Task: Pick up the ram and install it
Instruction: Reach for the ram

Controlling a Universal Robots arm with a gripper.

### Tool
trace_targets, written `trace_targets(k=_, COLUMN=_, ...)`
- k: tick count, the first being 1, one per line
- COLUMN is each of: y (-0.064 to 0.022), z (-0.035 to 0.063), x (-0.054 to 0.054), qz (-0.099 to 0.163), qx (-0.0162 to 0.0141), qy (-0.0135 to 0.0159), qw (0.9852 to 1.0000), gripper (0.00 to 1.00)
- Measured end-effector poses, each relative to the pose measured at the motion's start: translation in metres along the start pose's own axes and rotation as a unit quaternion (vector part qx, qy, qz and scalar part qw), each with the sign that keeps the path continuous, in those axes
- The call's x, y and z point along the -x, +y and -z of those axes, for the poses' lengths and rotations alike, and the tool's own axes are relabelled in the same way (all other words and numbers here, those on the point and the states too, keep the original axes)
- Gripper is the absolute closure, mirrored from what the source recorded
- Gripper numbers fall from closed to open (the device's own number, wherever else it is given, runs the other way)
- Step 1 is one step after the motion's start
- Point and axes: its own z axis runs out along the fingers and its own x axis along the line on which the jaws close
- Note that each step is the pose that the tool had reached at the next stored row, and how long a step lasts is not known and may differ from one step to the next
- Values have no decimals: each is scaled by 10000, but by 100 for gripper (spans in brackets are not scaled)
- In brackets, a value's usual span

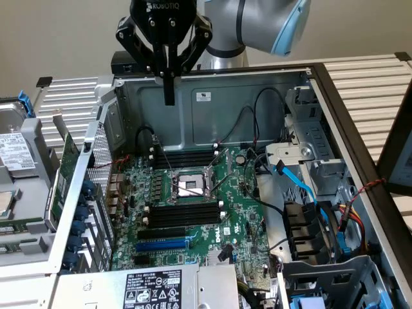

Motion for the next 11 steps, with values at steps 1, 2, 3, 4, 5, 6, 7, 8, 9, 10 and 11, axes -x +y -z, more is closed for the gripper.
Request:
trace_targets(k=1, y=-3, z=-2, x=-45, qz=0, qx=0, qy=-6, qw=10000, gripper=90)
trace_targets(k=2, y=-6, z=-3, x=-90, qz=0, qx=1, qy=-10, qw=10000, gripper=90)
trace_targets(k=3, y=-10, z=-4, x=-134, qz=1, qx=1, qy=-13, qw=10000, gripper=90)
trace_targets(k=4, y=-13, z=-5, x=-179, qz=1, qx=1, qy=-14, qw=10000, gripper=90)
trace_targets(k=5, y=-16, z=-6, x=-223, qz=1, qx=1, qy=-15, qw=10000, gripper=90)
trace_targets(k=6, y=-19, z=-7, x=-267, qz=1, qx=1, qy=-14, qw=10000, gripper=90)
trace_targets(k=7, y=-23, z=-8, x=-313, qz=2, qx=1, qy=-14, qw=10000, gripper=90)
trace_targets(k=8, y=-26, z=-10, x=-361, qz=4, qx=1, qy=-14, qw=10000, gripper=90)
trace_targets(k=9, y=-29, z=-11, x=-405, qz=5, qx=1, qy=-14, qw=10000, gripper=90)
trace_targets(k=10, y=-32, z=-14, x=-446, qz=8, qx=1, qy=-14, qw=10000, gripper=90)
trace_targets(k=11, y=-35, z=-16, x=-486, qz=11, qx=1, qy=-14, qw=10000, gripper=90)
